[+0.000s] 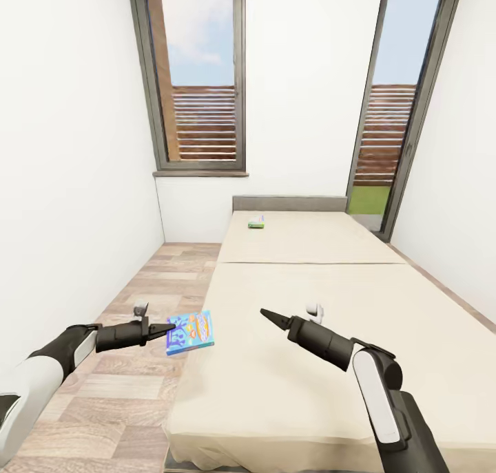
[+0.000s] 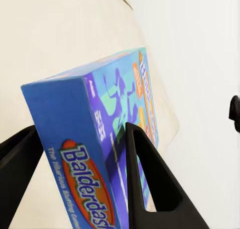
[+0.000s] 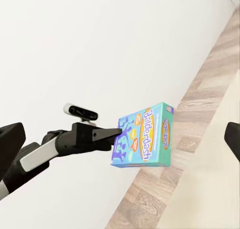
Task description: Put all the toys in the child's room - the three board games (two on the bed and one on the table), the two jigsaw puzzles on the table, and the tennis ball on the table - inside the toy box on the table in the child's room.
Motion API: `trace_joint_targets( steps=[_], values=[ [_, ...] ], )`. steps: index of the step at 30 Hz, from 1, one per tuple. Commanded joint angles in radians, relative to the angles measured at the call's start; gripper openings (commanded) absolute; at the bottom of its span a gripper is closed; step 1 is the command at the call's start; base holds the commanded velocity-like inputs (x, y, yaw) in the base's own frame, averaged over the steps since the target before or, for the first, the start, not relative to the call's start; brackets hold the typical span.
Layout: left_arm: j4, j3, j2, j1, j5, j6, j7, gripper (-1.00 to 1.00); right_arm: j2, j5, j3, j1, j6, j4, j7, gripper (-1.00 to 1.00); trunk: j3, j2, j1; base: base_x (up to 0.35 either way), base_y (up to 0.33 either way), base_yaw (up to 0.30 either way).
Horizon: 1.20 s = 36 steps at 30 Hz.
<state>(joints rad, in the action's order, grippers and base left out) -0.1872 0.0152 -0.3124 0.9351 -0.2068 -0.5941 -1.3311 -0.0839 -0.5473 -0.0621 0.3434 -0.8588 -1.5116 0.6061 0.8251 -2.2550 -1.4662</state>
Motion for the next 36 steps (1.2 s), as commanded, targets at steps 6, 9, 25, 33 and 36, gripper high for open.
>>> trace_joint_targets(
  steps=[6, 9, 25, 33, 36],
  values=[
    [0.000, 0.002, 0.001, 0.001, -0.003, -0.009, -0.006, -1.00, -0.001, 0.021, -0.001, 0.001, 0.005, 0.001, -0.030, 1.00, -0.018, 0.042, 0.023, 0.000, 0.000, 0.000],
    [0.000, 0.002, 0.001, 0.001, -0.003, -0.009, -0.006, -1.00, 0.000, 0.022, -0.001, 0.000, 0.006, 0.001, -0.043, 1.00, -0.027, 0.063, 0.035, 0.000, 0.000, 0.000],
    [-0.001, 0.001, -0.001, 0.001, -0.003, -0.024, -0.008, -1.00, 0.000, 0.020, -0.010, 0.000, 0.010, -0.001, -0.039, 1.00, -0.077, 0.175, 0.096, 0.000, 0.000, 0.000],
    [-0.006, 0.000, -0.021, 0.001, -0.003, -0.078, -0.008, -1.00, 0.001, 0.016, -0.012, 0.001, 0.010, -0.001, -0.039, 1.00, -0.102, 0.231, 0.127, 0.000, 0.000, 0.000],
    [-0.006, 0.000, -0.029, 0.002, -0.003, -0.083, -0.009, -1.00, 0.001, 0.015, -0.013, 0.001, 0.010, -0.002, -0.039, 1.00, -0.109, 0.245, 0.134, 0.000, 0.000, 0.000]
  ],
)
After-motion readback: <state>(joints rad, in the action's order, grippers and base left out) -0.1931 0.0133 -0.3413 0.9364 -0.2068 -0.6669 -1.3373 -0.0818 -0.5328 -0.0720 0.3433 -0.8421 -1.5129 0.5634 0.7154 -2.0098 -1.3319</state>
